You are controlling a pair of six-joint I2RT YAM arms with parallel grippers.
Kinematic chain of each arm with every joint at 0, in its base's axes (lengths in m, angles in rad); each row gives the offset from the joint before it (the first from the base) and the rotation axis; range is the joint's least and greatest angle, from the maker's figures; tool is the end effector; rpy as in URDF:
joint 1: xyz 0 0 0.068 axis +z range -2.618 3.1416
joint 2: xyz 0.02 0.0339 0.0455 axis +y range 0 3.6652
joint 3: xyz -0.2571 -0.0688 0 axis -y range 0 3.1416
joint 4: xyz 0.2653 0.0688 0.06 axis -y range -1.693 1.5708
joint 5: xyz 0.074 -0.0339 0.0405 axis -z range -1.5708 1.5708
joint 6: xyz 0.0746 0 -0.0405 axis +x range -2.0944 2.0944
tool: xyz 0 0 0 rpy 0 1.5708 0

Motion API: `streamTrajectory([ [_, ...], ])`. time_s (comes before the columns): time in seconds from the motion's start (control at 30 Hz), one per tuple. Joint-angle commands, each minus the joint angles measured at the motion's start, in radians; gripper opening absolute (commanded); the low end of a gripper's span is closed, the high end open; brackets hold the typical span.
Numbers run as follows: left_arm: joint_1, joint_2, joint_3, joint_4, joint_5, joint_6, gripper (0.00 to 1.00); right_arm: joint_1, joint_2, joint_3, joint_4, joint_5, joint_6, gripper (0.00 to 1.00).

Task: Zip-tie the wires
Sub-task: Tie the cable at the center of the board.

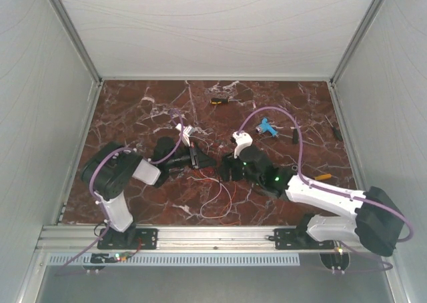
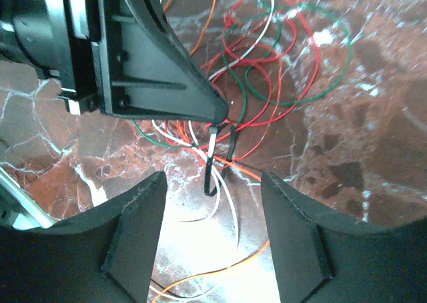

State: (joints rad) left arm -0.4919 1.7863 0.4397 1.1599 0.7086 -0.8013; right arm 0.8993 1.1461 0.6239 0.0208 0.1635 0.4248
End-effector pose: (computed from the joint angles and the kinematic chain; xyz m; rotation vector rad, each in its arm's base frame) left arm 0.2599 -0.1943 0.0951 0.2829 1.9681 -1.5105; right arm 0.1983 0.2300 0.1965 -0.3995 2.0910 0.6367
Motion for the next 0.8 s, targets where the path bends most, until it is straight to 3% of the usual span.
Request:
streamTrajectory([
  [0.0,-0.010,-0.042,0.031,-0.029,-0.057,-0.002,0.00,0.029,0.086,0.014,0.030,0.013,0.087,0.55],
  [0.23,-0.018,-0.055,0.035,-0.054,-0.069,-0.027,0.00,0.050,0.183,0.037,0.114,0.071,0.077,0.48],
  [0.5,-0.020,-0.079,0.039,-0.070,-0.070,-0.044,0.00,0.049,0.275,0.079,0.170,0.106,0.057,0.48],
  [0.77,-0.020,-0.113,0.047,-0.116,-0.070,-0.038,0.00,0.049,0.328,0.112,0.204,0.158,0.033,0.38],
])
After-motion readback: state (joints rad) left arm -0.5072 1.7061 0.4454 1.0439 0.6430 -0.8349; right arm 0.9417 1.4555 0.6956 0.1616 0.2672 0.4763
